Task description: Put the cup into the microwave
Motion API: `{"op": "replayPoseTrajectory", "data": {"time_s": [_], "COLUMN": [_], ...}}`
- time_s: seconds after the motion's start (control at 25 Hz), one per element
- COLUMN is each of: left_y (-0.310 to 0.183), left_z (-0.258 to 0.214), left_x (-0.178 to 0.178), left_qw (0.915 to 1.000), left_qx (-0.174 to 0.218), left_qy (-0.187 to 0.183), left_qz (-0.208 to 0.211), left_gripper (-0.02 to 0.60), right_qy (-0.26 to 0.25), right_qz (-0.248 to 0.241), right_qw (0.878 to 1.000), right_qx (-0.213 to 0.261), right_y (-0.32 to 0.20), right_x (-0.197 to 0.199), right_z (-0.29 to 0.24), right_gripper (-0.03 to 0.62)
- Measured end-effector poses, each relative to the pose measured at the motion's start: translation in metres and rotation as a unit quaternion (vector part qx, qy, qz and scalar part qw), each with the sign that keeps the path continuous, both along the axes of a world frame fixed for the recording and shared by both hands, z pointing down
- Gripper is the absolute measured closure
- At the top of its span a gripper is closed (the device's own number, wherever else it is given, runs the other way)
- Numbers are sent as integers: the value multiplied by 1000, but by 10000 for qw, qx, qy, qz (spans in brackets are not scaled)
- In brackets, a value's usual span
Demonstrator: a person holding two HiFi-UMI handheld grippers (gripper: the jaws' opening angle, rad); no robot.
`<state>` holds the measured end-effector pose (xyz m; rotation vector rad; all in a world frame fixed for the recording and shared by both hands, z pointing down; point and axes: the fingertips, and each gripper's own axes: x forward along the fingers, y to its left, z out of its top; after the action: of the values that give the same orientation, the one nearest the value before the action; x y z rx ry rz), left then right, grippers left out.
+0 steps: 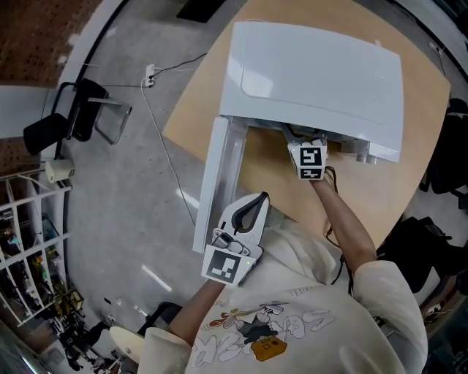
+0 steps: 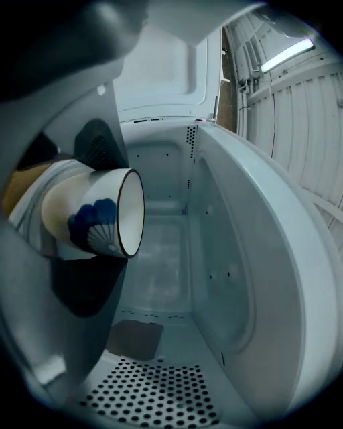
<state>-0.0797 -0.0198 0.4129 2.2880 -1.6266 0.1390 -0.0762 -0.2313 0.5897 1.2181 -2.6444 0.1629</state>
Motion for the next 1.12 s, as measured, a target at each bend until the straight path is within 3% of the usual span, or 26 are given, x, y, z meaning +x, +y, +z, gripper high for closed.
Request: {"op": "replayPoseTrajectory", "data": {"time_s": [0.44, 0.56, 0.68, 0.92, 1.0, 1.12], "left_y": [-6, -7, -6, 0, -6, -17], "left_z": [4, 4, 4, 17, 16, 14], "left_x": [-9, -6, -4, -7, -8, -4], "left_qw": [9999, 9999, 9998, 9996, 9995, 9992], "left_qx": [-133, -127, -115, -227, -146, -14], "left_qy": [90, 116, 165, 126, 264, 379], "left_qz": [-29, 3, 17, 100, 1, 80], "left_gripper": [577, 577, 577, 577, 577, 577], "right_qy": [16, -73, -95, 35, 130, -19], "right_qz": [-56, -162, -157, -92, -166, -260], "right_qw": [10000, 9998, 9998, 9997, 9991, 9993], "right_qx": [37, -78, -21, -243, -364, -270], "right_y": [-10, -8, -5, 43, 74, 112], "right_x": [-4, -6, -1, 18, 30, 48], "right_z": [0, -3, -13, -15, -23, -66], "right_gripper": [195, 141, 137, 128, 201, 429]}}
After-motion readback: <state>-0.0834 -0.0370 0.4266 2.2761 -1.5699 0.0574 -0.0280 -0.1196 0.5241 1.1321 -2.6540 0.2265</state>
